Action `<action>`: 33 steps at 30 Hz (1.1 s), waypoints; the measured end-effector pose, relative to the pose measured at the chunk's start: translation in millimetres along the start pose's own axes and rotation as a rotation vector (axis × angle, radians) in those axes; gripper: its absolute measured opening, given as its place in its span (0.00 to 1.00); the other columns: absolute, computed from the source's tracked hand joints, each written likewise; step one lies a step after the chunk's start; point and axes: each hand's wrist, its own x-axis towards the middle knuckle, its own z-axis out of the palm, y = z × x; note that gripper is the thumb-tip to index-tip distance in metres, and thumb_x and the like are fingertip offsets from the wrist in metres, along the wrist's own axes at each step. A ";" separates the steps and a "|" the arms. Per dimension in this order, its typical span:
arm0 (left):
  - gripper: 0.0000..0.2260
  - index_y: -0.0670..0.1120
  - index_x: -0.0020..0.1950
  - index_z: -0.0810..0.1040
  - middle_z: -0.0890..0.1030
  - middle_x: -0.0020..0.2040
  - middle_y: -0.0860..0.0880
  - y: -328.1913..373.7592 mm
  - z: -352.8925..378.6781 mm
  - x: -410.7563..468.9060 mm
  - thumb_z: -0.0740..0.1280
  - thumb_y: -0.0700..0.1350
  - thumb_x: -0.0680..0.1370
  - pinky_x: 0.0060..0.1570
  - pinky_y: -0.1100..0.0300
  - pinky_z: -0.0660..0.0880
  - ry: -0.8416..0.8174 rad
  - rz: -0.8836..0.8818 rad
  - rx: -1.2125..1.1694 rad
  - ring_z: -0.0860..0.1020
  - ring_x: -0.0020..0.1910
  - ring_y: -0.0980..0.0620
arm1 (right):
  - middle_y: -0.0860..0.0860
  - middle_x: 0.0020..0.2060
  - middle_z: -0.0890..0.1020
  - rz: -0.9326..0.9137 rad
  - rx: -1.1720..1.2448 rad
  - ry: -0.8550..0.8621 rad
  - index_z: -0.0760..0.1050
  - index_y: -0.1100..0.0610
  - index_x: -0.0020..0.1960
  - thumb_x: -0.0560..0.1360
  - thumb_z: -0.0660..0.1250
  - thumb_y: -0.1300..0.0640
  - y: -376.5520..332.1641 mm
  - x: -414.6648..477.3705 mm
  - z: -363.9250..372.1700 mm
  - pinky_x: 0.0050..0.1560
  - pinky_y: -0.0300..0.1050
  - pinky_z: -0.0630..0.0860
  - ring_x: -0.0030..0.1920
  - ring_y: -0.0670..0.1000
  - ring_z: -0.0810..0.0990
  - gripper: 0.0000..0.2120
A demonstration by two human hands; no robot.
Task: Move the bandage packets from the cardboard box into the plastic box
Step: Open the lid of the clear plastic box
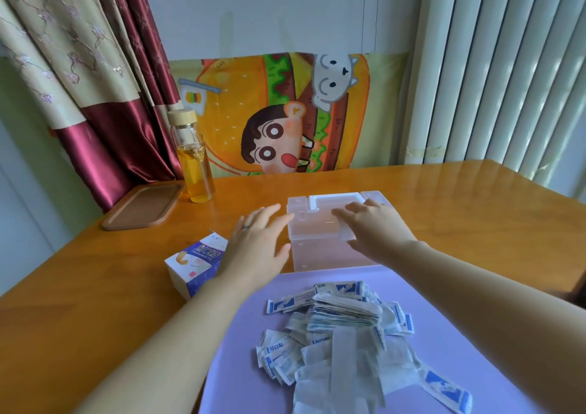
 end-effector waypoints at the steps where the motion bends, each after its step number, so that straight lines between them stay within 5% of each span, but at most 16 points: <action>1: 0.25 0.57 0.75 0.58 0.55 0.77 0.54 6.2 3.6 3.4 0.60 0.51 0.79 0.73 0.48 0.54 -0.028 0.013 -0.005 0.51 0.75 0.50 | 0.51 0.60 0.76 -0.018 -0.001 -0.002 0.62 0.50 0.71 0.75 0.66 0.53 -4.8 1.8 -1.1 0.55 0.50 0.75 0.59 0.57 0.73 0.26; 4: 0.26 0.57 0.76 0.56 0.52 0.77 0.54 13.9 15.6 9.3 0.61 0.49 0.79 0.71 0.49 0.58 -0.107 0.002 -0.004 0.49 0.76 0.47 | 0.51 0.55 0.78 -0.052 -0.003 -0.008 0.66 0.52 0.69 0.75 0.65 0.57 -16.0 6.7 -2.3 0.50 0.49 0.77 0.55 0.56 0.75 0.23; 9: 0.26 0.58 0.75 0.58 0.56 0.76 0.55 14.0 25.3 10.0 0.61 0.43 0.80 0.60 0.54 0.69 -0.061 -0.025 -0.069 0.63 0.71 0.47 | 0.52 0.48 0.80 -0.097 -0.046 -0.048 0.69 0.53 0.65 0.72 0.64 0.58 -15.1 14.1 -0.9 0.45 0.48 0.78 0.49 0.55 0.79 0.21; 19: 0.23 0.56 0.72 0.63 0.60 0.72 0.57 13.5 22.4 14.7 0.64 0.49 0.78 0.55 0.56 0.73 0.036 -0.062 -0.220 0.70 0.64 0.51 | 0.53 0.54 0.81 -0.073 0.198 -0.138 0.76 0.54 0.62 0.75 0.63 0.55 4.3 31.7 -50.4 0.50 0.49 0.79 0.52 0.55 0.79 0.16; 24: 0.33 0.53 0.74 0.58 0.60 0.72 0.51 8.4 20.4 21.2 0.70 0.53 0.74 0.65 0.56 0.68 0.085 -0.184 -0.510 0.66 0.69 0.52 | 0.53 0.47 0.82 0.050 0.151 0.063 0.78 0.54 0.54 0.77 0.59 0.61 15.9 56.7 -57.6 0.39 0.45 0.76 0.46 0.56 0.80 0.12; 29: 0.19 0.52 0.68 0.68 0.67 0.66 0.51 4.7 8.5 44.7 0.64 0.50 0.78 0.56 0.61 0.70 0.131 -0.197 -0.480 0.71 0.62 0.52 | 0.53 0.48 0.82 0.187 0.284 0.185 0.78 0.52 0.55 0.76 0.59 0.66 11.8 70.9 -50.8 0.42 0.47 0.78 0.44 0.58 0.80 0.15; 33: 0.17 0.50 0.68 0.69 0.71 0.64 0.49 2.0 -6.1 73.4 0.62 0.51 0.79 0.54 0.60 0.70 0.133 -0.267 -0.486 0.73 0.58 0.50 | 0.47 0.44 0.81 0.097 0.493 0.597 0.79 0.53 0.50 0.76 0.63 0.55 9.0 45.9 -42.0 0.36 0.45 0.77 0.38 0.49 0.78 0.07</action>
